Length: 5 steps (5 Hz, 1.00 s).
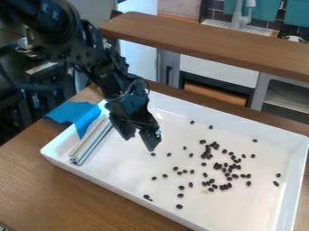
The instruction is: Sweep into pile
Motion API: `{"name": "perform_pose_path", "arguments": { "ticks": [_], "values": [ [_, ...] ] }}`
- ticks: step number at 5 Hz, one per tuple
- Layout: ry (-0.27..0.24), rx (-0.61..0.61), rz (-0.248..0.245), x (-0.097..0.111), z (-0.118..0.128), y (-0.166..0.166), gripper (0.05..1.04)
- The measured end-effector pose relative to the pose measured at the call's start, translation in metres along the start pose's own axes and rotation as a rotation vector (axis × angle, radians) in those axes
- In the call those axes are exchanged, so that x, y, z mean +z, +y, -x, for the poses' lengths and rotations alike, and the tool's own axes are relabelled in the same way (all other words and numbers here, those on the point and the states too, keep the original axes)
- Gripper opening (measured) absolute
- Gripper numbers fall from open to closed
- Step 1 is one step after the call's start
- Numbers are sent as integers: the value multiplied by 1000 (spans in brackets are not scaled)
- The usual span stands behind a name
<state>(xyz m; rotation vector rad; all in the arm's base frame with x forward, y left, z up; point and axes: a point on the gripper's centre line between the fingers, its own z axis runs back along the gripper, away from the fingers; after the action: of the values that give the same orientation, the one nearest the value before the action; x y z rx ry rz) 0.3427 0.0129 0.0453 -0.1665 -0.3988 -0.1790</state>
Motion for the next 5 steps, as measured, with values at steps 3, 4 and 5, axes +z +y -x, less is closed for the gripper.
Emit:
{"name": "perform_pose_path", "arguments": {
  "ticks": [3,4,5],
  "values": [
    [17,95,-10,5,-17,3,1000],
    [31,168,-27,16,-30,8,1000],
    [49,273,-60,30,-37,23,1000]
  ]
}}
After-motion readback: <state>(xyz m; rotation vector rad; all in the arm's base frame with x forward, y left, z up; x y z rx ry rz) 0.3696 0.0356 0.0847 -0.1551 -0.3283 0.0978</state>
